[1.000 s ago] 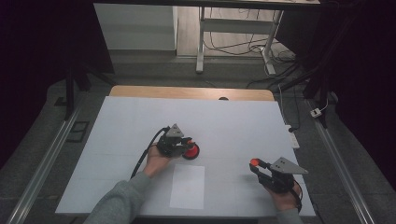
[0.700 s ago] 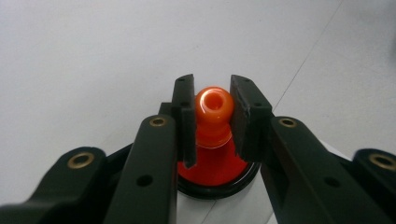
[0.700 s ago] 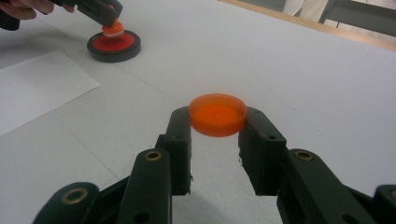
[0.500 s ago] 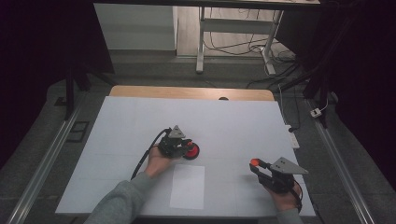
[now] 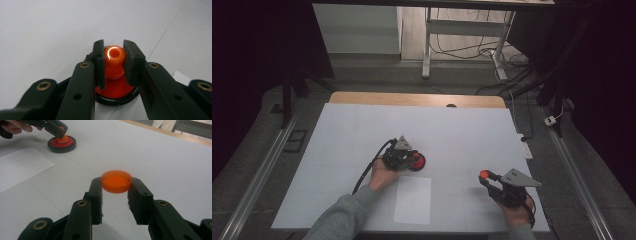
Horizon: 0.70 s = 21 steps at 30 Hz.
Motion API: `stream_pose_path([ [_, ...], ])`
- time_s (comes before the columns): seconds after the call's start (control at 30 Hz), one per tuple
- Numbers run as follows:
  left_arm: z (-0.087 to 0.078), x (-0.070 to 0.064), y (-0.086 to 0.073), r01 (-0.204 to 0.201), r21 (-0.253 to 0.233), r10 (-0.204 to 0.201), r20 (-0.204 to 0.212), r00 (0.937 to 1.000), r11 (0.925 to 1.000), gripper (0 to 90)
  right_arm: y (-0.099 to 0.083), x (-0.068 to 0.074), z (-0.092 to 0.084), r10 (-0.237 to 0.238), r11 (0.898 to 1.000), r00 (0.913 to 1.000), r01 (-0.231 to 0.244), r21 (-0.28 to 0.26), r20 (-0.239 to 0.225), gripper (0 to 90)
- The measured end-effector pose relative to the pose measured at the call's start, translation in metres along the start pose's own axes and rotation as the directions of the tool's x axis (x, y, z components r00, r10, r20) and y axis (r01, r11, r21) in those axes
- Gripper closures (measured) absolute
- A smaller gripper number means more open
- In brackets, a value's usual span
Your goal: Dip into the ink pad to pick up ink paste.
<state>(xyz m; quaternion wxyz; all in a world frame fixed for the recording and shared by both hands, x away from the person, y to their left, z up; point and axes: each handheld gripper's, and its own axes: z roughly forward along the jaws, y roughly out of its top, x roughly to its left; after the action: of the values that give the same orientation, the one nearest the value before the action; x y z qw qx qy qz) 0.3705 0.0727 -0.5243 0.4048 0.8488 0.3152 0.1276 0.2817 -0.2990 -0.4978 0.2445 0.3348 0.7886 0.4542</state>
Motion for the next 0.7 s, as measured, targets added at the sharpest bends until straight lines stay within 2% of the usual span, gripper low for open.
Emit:
stream_pose_path([
  [0.33,0.0000,-0.0002,-0.0052,0.013,-0.032,-0.013,-0.001,0.9999,0.9994,73.1,0.0006,0.0007,-0.0014,-0.001,1.000,1.0000,0.000,-0.006,-0.002,64.7],
  [0.7,0.0001,-0.0008,-0.0052,0.014,-0.032,-0.014,-0.004,0.9999,0.9994,73.1,0.0007,0.0005,-0.0016,0.001,1.000,1.0000,-0.001,-0.007,0.000,64.7],
])
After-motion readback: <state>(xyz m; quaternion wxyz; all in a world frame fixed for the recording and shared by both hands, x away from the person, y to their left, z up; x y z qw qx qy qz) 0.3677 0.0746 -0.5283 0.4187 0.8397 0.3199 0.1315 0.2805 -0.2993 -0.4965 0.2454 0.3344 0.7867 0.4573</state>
